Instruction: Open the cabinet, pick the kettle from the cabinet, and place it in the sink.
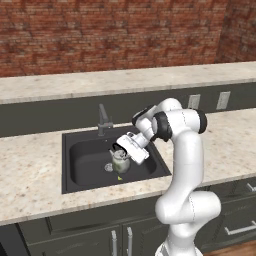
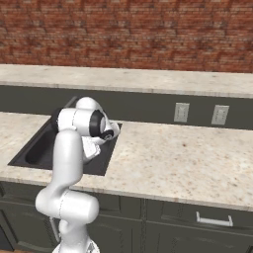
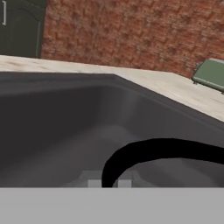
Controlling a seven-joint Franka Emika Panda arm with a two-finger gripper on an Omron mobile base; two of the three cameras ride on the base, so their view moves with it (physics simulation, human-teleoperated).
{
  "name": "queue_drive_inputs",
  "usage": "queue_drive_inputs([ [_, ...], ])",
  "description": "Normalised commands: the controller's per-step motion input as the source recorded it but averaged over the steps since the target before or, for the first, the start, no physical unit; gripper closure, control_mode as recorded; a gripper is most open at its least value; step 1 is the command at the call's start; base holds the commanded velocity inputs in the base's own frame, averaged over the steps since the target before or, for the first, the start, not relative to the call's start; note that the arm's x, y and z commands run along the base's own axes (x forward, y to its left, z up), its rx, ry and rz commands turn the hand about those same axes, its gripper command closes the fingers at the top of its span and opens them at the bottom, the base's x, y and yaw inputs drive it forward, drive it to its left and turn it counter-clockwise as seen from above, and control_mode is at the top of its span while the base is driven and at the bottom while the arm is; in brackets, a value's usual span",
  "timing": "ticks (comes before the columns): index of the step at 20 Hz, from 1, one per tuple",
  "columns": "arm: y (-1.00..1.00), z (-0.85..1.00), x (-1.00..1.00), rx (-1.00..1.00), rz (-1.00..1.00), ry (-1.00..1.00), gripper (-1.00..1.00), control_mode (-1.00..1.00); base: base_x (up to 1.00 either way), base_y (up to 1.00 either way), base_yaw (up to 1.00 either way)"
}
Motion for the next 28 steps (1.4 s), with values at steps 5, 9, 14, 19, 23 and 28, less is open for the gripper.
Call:
queue_drive_inputs([
  [5,0.08,-0.19,0.25,-0.01,0.0,0.0,1.0,-1.0,0.0,0.0,0.0],
  [9,0.05,-0.18,0.13,-0.01,0.0,0.0,1.0,-1.0,0.0,0.0,0.0],
  [14,0.02,-0.18,-0.01,0.0,0.0,0.0,1.0,-1.0,0.0,0.0,0.0],
  [19,-0.04,-0.21,-0.04,0.0,0.0,0.0,1.0,-1.0,0.0,0.0,0.0],
  [23,-0.04,-0.23,-0.05,0.0,0.0,0.0,-1.0,-1.0,0.0,0.0,0.0],
  [28,-0.11,-0.16,-0.06,0.0,0.0,0.0,-1.0,-1.0,0.0,0.0,0.0],
])
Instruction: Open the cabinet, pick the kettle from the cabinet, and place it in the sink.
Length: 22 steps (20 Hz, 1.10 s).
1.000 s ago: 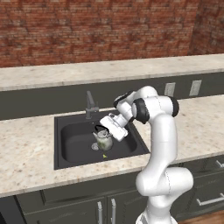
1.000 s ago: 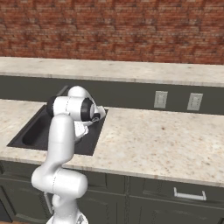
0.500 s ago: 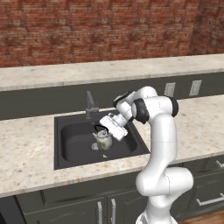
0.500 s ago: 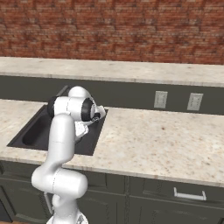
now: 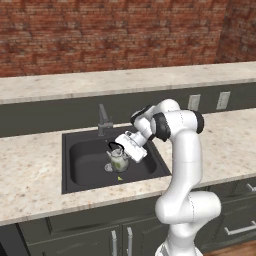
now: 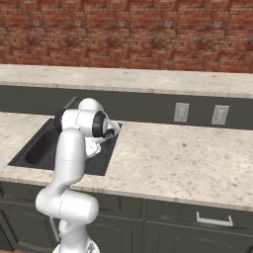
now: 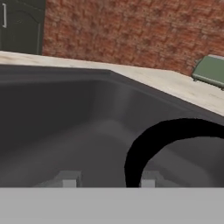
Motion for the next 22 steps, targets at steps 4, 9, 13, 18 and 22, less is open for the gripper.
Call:
queue_drive_inputs([
  [4,-0.19,-0.06,-0.05,0.0,0.0,0.0,-1.0,-1.0,0.0,0.0,0.0],
  [9,-0.25,0.0,-0.02,0.0,0.0,0.0,-1.0,-1.0,0.0,0.0,0.0],
  [13,-0.24,0.0,-0.05,0.0,0.0,0.0,-1.0,-1.0,0.0,0.0,0.0],
  [18,-0.17,0.0,-0.05,0.0,-0.01,0.0,-1.0,-1.0,0.0,0.0,0.0],
  [22,-0.13,0.0,0.0,0.0,-0.05,0.0,-1.0,-1.0,0.0,0.0,0.0],
])
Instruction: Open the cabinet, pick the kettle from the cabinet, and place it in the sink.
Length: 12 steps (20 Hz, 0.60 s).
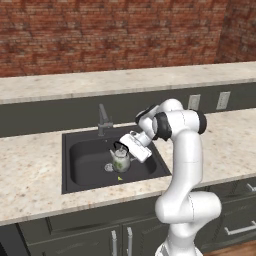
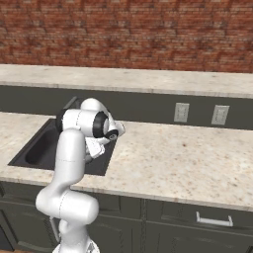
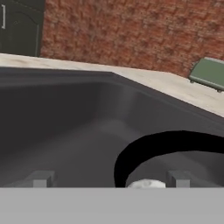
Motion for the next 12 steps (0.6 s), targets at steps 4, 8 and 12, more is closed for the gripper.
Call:
queue_drive_inputs([
  [4,-0.17,0.0,0.0,0.0,-0.07,0.0,-1.0,-1.0,0.0,0.0,0.0],
  [8,-0.24,0.0,0.0,0.0,-0.11,0.03,-1.0,-1.0,0.0,0.0,0.0],
  [12,-0.19,0.02,0.0,0.0,-0.19,0.09,-1.0,-1.0,0.0,0.0,0.0],
])
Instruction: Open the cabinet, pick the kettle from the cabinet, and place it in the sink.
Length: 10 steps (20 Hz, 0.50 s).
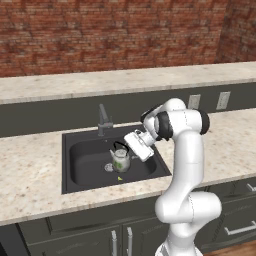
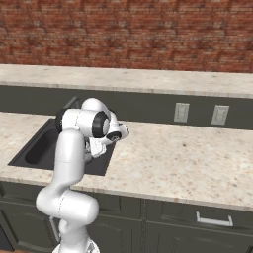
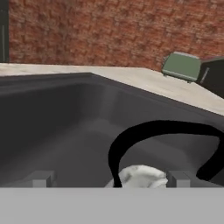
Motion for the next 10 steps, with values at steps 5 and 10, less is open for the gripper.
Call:
queue_drive_inputs([
  [5,-0.11,0.05,0.0,0.0,-0.22,0.16,-1.0,-1.0,0.0,0.0,0.0],
  [10,-0.01,0.14,0.0,0.0,-0.16,0.13,-1.0,-1.0,0.0,0.0,0.0],
])
